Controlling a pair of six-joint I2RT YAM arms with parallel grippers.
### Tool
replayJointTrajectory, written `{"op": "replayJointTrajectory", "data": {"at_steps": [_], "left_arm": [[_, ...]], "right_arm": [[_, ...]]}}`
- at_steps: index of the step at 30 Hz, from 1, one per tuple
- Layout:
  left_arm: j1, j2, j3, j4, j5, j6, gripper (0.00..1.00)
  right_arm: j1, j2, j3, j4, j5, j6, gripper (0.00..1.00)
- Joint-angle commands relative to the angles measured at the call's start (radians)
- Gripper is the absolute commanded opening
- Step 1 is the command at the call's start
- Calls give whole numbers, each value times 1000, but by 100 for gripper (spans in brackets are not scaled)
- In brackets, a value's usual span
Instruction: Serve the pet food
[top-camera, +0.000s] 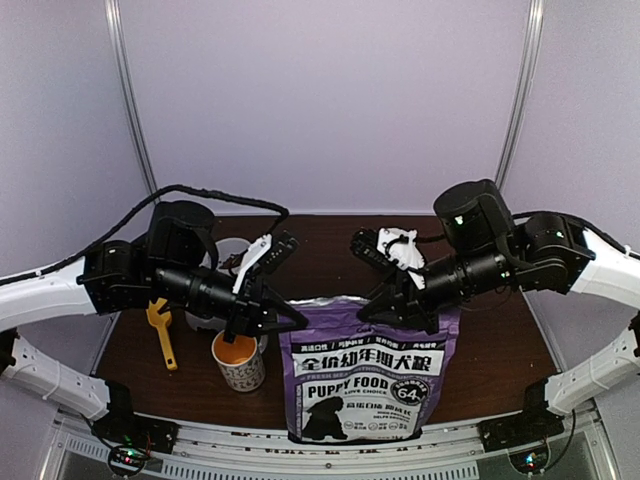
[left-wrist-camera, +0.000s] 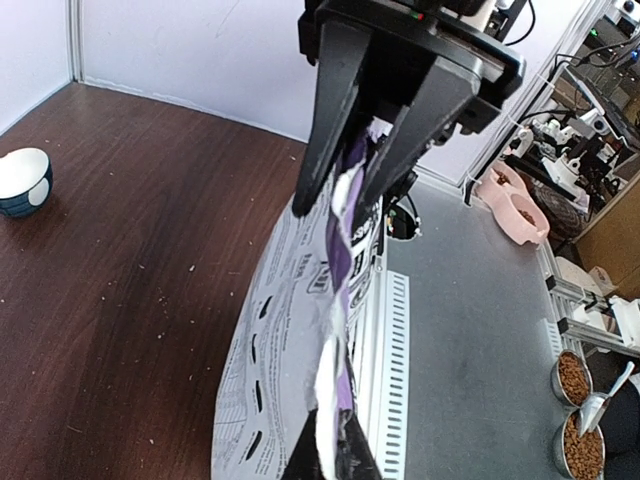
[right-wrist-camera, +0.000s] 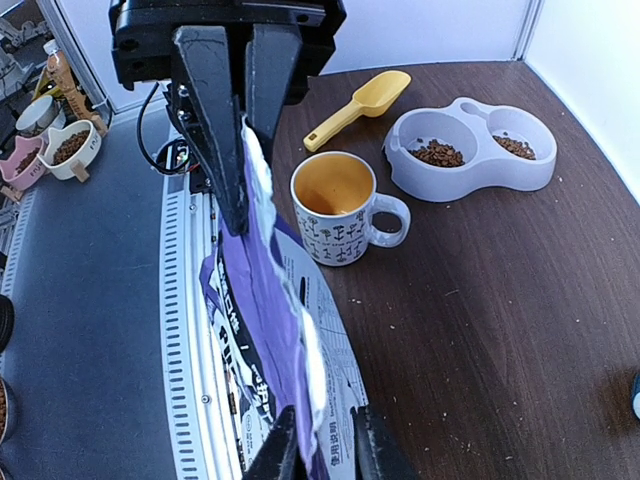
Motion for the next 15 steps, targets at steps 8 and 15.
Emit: {"op": "replayJointTrajectory", "data": {"at_steps": [8,15], "left_arm": [[4,-157,-41,43,-104,12,0],[10,-193,-43,6,-141,25,0]], "right_arm": [[-63,-105,-127,-176,116,4,0],[-83,-135,-121,-224,231,-1,7]]}}
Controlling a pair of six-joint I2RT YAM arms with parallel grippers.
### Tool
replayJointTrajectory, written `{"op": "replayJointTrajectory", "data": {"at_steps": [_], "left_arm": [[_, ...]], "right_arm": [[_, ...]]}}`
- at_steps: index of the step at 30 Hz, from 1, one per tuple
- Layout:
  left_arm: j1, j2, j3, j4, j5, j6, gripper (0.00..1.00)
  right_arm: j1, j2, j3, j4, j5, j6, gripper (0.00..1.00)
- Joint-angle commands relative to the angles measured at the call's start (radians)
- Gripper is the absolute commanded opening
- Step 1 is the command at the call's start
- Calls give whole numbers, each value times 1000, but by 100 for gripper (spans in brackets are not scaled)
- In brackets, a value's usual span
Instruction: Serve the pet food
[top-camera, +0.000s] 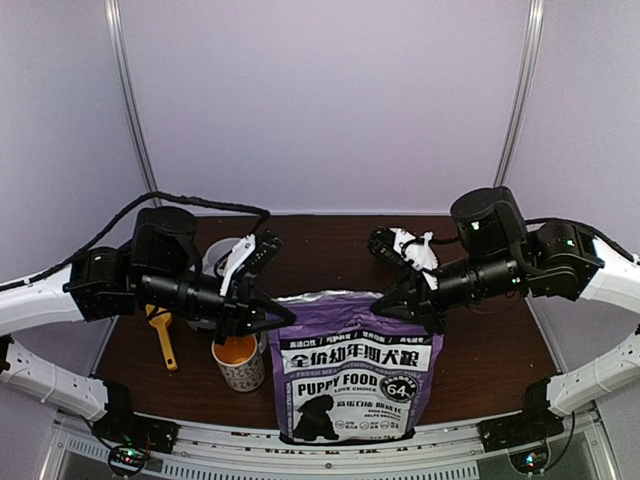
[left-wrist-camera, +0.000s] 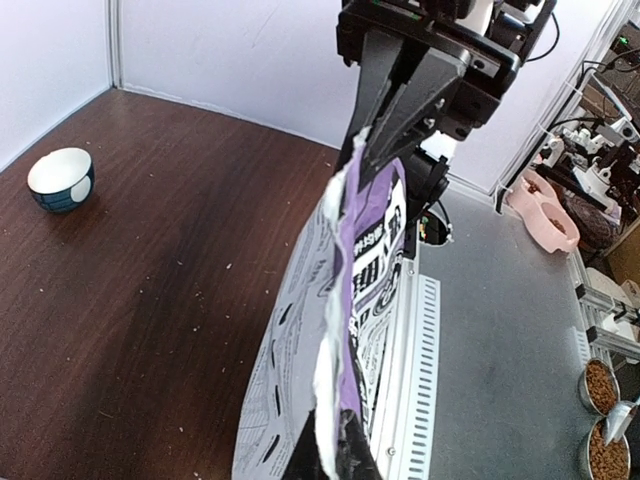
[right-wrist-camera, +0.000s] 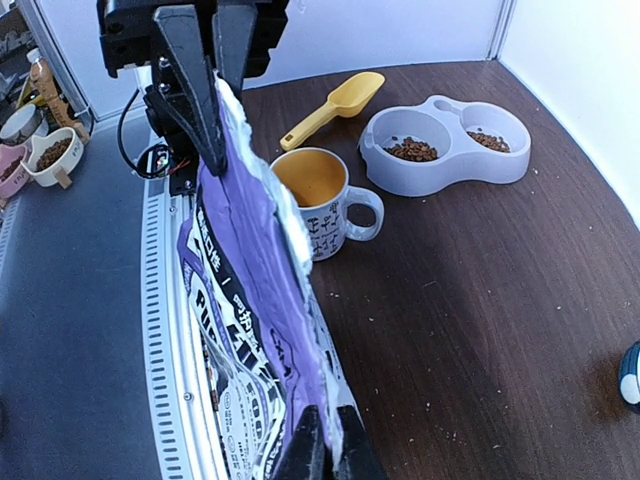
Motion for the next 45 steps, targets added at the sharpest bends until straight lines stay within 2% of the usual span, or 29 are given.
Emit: {"op": "replayJointTrajectory", "data": {"at_steps": [1,3,5,14,16,20,22,24,27,31,37,42,45], "left_arm": [[18,-115,11,7,-39,17,0],[18,-126,7,4,-44,17,0],[20,-135,2,3,-47,17,0],[22,-145,-9,4,-53,17,0],[22,-141,-10,7,-46,17,0],[22,-122,-12,21,-18,8,0],[22,-111,-10,27,-8,7,0],[22,-104,-7,31,-5,5,0],[21,-101,-3,36,-3,5,0],[22,-97,5,31,1,5,0],[22,-96,9,22,-2,3,0],[22,-94,11,25,-2,1,0],[22,-93,15,21,-3,0,0]], "right_arm": [[-54,-53,-27,-253,214,3,12],[-60,-62,-34,-262,224,2,12],[-65,-68,-47,-266,222,2,0],[-86,-105,-105,-210,233,37,0],[-103,-130,-125,-170,201,56,12],[-168,-201,-200,-31,25,112,49],[-199,-245,-242,55,-65,154,64],[-228,-282,-291,158,-159,205,73],[-285,-337,-374,347,-279,287,78],[-383,-372,-485,539,-413,384,81],[-391,-381,-563,751,-508,472,81],[-391,-359,-569,808,-537,472,80],[-389,-325,-557,816,-574,474,73]]}}
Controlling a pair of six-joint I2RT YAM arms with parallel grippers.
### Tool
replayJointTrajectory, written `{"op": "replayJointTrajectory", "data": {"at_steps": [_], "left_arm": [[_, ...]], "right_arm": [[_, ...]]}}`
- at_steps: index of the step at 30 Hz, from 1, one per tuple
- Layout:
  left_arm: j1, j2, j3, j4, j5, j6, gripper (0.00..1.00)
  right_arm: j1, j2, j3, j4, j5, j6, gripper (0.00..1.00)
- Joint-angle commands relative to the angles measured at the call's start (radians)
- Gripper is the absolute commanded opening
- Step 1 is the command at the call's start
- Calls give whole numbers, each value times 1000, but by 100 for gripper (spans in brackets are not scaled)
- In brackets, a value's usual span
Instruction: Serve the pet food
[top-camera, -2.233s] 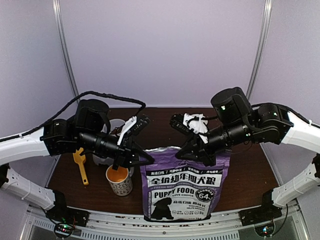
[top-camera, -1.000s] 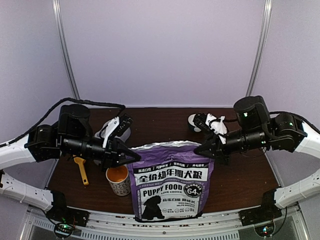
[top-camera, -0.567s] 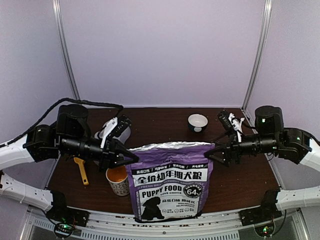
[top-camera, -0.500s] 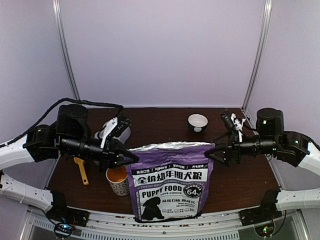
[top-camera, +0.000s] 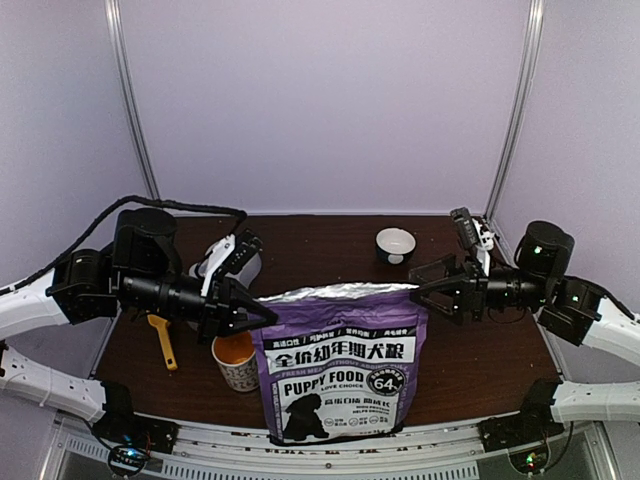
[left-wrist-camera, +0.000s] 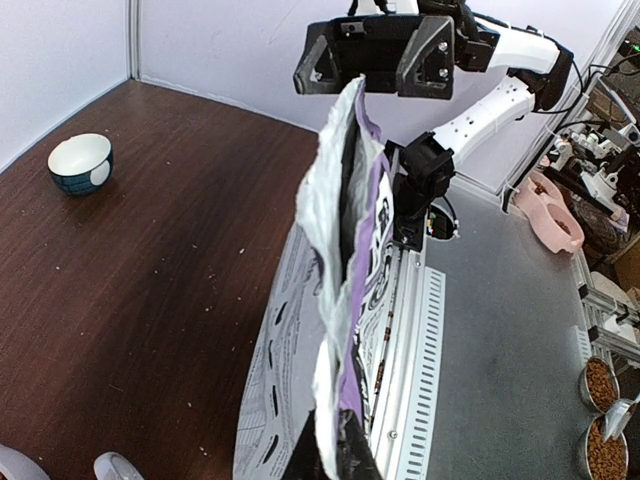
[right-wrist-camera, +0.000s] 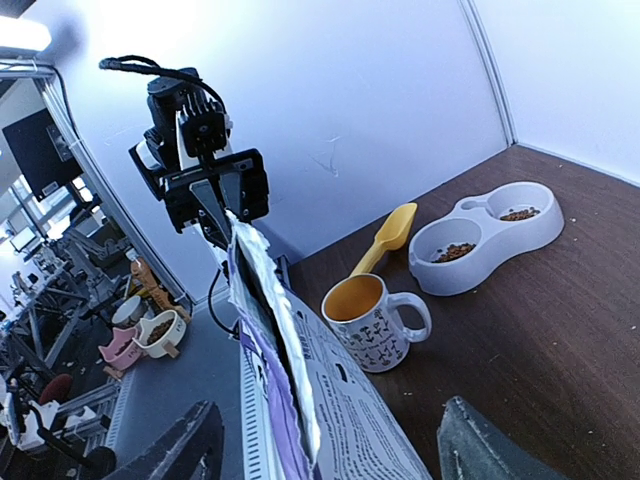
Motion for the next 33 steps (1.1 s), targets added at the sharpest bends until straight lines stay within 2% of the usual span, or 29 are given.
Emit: {"op": "replayJointTrajectory", "data": {"at_steps": [1,7,14,17,20,22,30,33], "left_arm": [[6,-7,43,83,18,-3,0],[6,-6,47,82,16,-6,0],[6,-4,47,80,14,-5,0],[7,-1,49,77,13,-4,0],[6,-1,53,74,10,-3,0],[7,-1,54,72,8,-2,0],[8,2,58,70,6,-1,0],[8,4,61,65,4,1,0]], "right_arm": [[-1,41,10,90,-82,23,69],[14,77,6,107,-106,24,56],[18,90,-3,105,-119,26,25],[17,88,-6,109,-120,24,17],[17,87,-10,96,-122,19,23],[17,85,-14,87,-122,13,23],[17,83,-19,62,-127,-6,0],[17,76,-21,55,-124,-12,0]]}}
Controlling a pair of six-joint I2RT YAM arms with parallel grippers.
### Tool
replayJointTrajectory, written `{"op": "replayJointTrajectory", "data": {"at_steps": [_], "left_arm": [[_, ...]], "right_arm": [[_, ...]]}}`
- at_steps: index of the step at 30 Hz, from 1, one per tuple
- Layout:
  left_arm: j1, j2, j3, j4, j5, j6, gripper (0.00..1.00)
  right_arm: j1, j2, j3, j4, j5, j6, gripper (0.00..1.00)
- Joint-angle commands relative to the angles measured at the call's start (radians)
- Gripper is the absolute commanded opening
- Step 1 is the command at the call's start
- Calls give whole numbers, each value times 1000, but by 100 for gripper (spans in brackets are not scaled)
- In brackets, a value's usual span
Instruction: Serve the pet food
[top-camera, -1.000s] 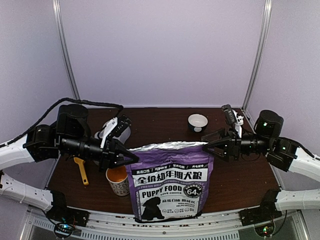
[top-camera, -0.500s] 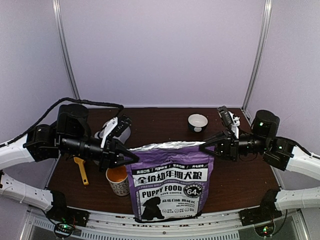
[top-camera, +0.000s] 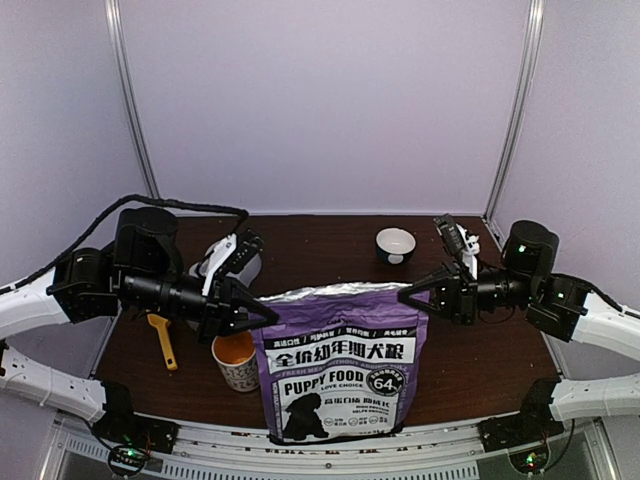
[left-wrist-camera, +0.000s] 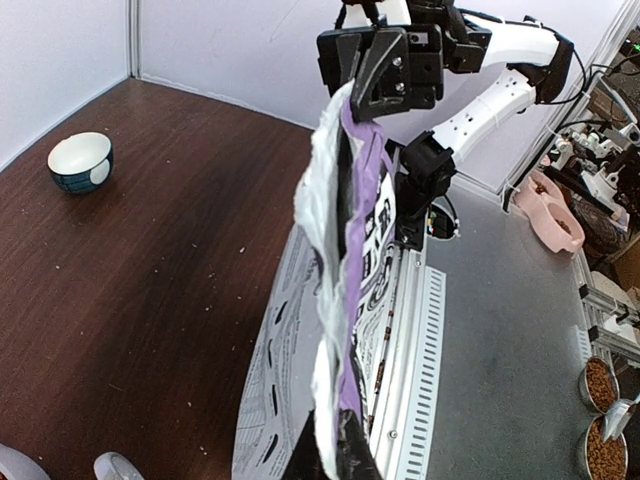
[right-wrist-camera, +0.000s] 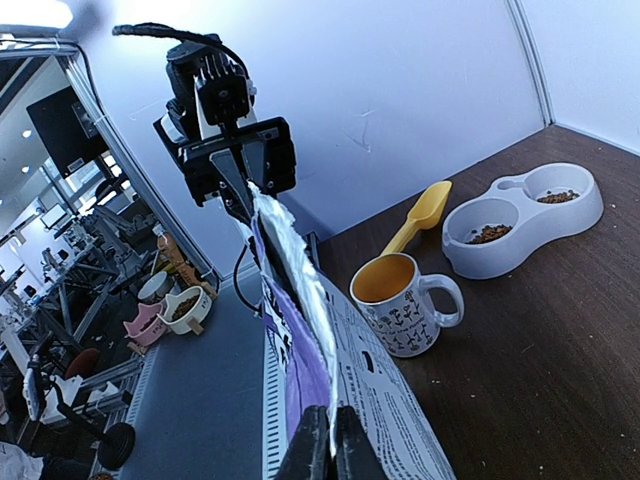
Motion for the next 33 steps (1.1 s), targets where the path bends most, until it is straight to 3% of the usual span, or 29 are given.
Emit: {"op": "replayJointTrajectory", "data": {"at_steps": [1,3,6,8,12,18,25,29,33], "left_arm": [[8,-1,57,66,2,1,0],[8,15,84,35,-16,15,6],[6,84,199,-77,-44,58,54],[-1,151,296,-146,-47,94,72],[-23,328,517,-278,-49,194,90],[-69,591,840,-454,31,288,93],[-99,723,958,-525,118,300,92],[-104,750,972,-530,134,294,74],[-106,793,1010,-582,106,302,48]], "right_arm": [[4,-16,-17,-18,-5,-21,0],[5,-25,-13,-21,-2,-21,0],[10,-35,4,-33,-2,-23,0],[20,-36,16,-45,2,-28,0],[45,-37,35,-63,18,-37,0],[74,-61,42,-76,49,-45,0],[78,-85,61,-141,72,-89,0],[78,-82,74,-164,72,-107,0],[78,-77,89,-168,63,-114,0]]}}
